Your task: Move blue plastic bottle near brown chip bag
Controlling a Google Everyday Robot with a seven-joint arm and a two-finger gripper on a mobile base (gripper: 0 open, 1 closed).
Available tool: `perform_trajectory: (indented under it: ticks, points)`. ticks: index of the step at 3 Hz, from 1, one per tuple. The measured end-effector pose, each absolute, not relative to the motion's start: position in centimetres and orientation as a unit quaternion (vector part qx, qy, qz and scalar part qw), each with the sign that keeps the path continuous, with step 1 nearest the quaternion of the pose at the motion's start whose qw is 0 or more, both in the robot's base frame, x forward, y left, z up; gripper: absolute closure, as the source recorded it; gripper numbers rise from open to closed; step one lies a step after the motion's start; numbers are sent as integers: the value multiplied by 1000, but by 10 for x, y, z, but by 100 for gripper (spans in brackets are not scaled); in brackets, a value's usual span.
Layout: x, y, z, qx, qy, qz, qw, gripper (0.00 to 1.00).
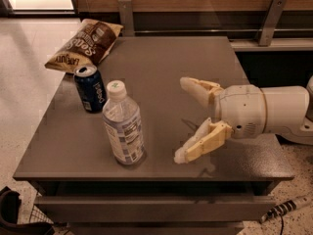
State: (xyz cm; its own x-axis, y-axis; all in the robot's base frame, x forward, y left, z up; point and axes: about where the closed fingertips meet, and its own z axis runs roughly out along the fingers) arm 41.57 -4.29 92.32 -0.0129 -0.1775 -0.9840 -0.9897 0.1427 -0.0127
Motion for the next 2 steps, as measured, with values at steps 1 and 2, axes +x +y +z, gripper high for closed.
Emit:
perform_trajectory:
  ticks: [1,2]
  points:
    - [419,-20,914,-495,567,421,507,0]
    - [416,19,907,-499,544,422,527,0]
